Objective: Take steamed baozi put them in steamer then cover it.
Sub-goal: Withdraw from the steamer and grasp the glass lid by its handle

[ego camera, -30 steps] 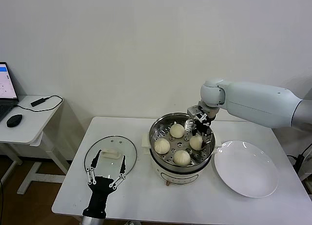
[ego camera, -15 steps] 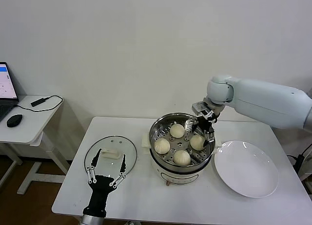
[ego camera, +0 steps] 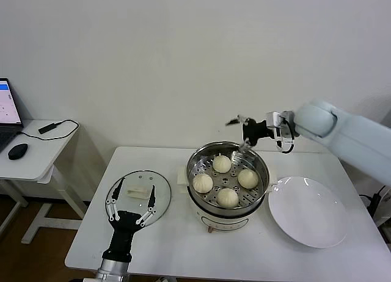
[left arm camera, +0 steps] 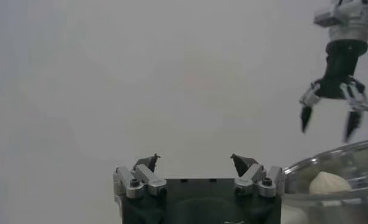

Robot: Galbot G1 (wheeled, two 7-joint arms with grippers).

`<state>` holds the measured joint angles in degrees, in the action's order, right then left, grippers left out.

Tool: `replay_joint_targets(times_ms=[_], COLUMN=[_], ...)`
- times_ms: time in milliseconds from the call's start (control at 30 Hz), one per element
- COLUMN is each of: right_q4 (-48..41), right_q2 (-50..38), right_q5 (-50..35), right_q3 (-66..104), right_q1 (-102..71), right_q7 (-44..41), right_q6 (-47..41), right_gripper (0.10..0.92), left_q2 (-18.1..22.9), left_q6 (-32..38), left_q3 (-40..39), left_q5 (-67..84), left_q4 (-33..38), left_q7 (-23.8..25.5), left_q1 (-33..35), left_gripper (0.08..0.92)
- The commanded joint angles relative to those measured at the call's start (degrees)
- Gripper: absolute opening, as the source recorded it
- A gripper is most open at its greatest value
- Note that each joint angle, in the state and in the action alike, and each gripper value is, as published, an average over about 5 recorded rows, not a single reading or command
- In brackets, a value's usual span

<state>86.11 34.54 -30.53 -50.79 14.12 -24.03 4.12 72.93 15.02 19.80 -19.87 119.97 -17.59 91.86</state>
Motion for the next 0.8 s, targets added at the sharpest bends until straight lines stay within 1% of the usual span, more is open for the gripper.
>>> replay_joint_targets(times_ms=[33, 200, 400, 633, 800], right_q4=[5.2, 5.0, 4.1, 4.7, 5.0], right_q2=[-3.7, 3.0, 12.3, 20.3, 23.4], right_q5=[-4.4, -0.4, 5.8, 7.6, 7.1], right_q3=[38.0, 58.7, 75.1, 86.3, 89.1], right_q1=[-37.2, -55.6, -71.1, -84.0, -90.0], right_q7=[40.7, 44.5, 46.3, 44.0, 41.9], right_q6=[14.5, 15.5, 16.3, 18.0, 19.6], right_gripper=[0.823, 0.823, 0.823, 0.823, 0.823], left_q2=[-1.5, -1.9, -2.9, -4.7, -5.8], left_q6=[-7.8, -7.0, -4.4, -5.9, -7.8], left_q3=[-0.3, 0.8, 2.1, 3.1, 2.9], left_q5=[-10.8, -17.4, -25.4, -41.6, -49.4], left_q4=[-0.1, -2.1, -7.2, -14.7, -21.2], left_q7=[-4.8, -3.2, -2.1, -1.1, 0.7], left_q1=[-3.5, -3.8, -4.5, -6.0, -8.1], left_gripper=[0.823, 0.823, 0.823, 0.823, 0.823])
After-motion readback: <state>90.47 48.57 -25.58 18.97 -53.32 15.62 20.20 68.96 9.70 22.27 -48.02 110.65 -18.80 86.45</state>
